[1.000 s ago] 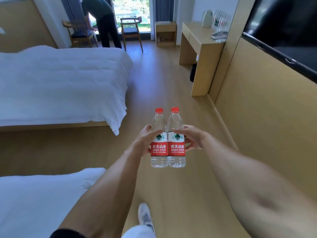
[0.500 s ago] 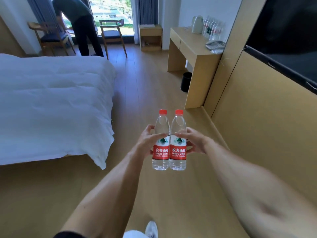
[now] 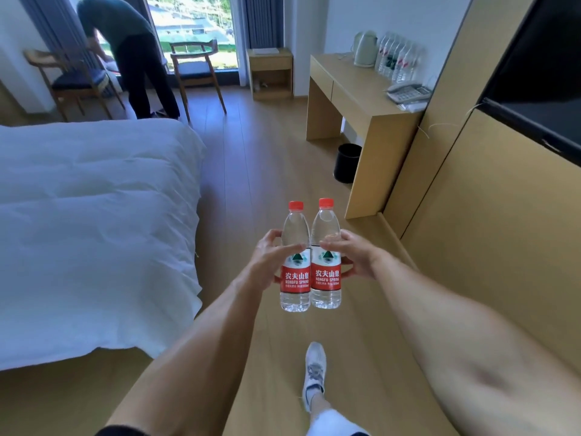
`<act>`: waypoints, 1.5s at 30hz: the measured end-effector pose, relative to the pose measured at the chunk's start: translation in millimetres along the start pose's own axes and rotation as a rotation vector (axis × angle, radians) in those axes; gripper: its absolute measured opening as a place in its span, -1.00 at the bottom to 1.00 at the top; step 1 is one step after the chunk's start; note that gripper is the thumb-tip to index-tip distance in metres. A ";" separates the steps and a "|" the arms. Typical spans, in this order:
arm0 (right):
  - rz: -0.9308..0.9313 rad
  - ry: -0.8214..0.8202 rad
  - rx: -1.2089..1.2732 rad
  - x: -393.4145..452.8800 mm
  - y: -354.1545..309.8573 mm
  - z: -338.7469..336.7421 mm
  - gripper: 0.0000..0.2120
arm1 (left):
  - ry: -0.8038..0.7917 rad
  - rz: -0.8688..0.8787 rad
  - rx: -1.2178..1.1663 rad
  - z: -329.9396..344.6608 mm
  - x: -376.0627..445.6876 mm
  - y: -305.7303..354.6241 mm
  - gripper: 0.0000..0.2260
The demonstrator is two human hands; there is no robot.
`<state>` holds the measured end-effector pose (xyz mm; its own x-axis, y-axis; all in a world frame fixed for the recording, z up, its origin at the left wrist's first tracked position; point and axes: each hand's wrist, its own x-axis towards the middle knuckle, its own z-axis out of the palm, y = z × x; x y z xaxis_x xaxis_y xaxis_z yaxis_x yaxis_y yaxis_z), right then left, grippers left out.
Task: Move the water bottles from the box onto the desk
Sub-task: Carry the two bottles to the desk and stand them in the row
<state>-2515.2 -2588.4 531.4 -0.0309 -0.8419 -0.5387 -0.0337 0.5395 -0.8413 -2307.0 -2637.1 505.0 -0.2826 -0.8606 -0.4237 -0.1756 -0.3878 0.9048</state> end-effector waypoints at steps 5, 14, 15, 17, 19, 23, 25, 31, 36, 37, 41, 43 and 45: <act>0.021 -0.040 -0.007 101.0 -46.8 -25.7 -0.54 | 0.037 -0.013 -0.008 -9.8 96.6 39.2 -0.58; 0.037 -0.114 -0.044 255.4 -151.0 -62.6 -0.52 | 0.104 -0.052 -0.029 -30.1 243.5 126.3 -0.51; 0.036 -0.120 -0.049 266.3 -158.9 -64.0 -0.53 | 0.104 -0.050 -0.031 -33.4 254.2 132.3 -0.50; 0.032 -0.130 -0.051 291.4 -176.9 -65.2 -0.53 | 0.112 -0.048 -0.036 -42.0 279.4 146.2 -0.46; 0.033 -0.133 -0.055 317.2 -193.2 -64.8 -0.53 | 0.119 -0.053 -0.042 -51.6 306.5 157.9 -0.44; 0.044 -0.121 -0.061 371.0 -220.1 -63.6 -0.52 | 0.103 -0.066 -0.041 -70.8 366.2 173.2 -0.45; 0.042 -0.101 -0.066 401.3 -236.2 -64.1 -0.52 | 0.090 -0.074 -0.037 -81.7 401.1 182.3 -0.46; 0.037 -0.005 -0.043 500.5 -295.1 -62.5 -0.51 | 0.022 -0.071 -0.026 -122.1 520.4 224.5 -0.48; 0.048 0.033 -0.010 572.0 -348.0 -58.4 -0.52 | -0.029 -0.084 -0.008 -158.4 606.2 267.8 -0.56; 0.047 0.048 0.000 584.6 -357.2 -58.3 -0.51 | -0.038 -0.085 -0.002 -164.1 621.7 276.6 -0.57; 0.055 0.085 0.047 625.9 -385.0 -62.7 -0.51 | -0.075 -0.084 0.039 -177.0 675.0 304.3 -0.64; 0.056 0.107 0.061 645.8 -397.7 -69.5 -0.53 | -0.091 -0.089 0.047 -179.1 700.7 317.0 -0.63; 0.060 0.124 0.069 666.8 -408.5 -78.8 -0.54 | -0.104 -0.094 0.057 -177.3 726.2 328.9 -0.62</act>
<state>-2600.7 -3369.5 519.5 -0.1545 -0.7984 -0.5820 0.0409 0.5834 -0.8112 -2402.8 -3448.2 502.3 -0.3581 -0.7814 -0.5111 -0.2584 -0.4430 0.8585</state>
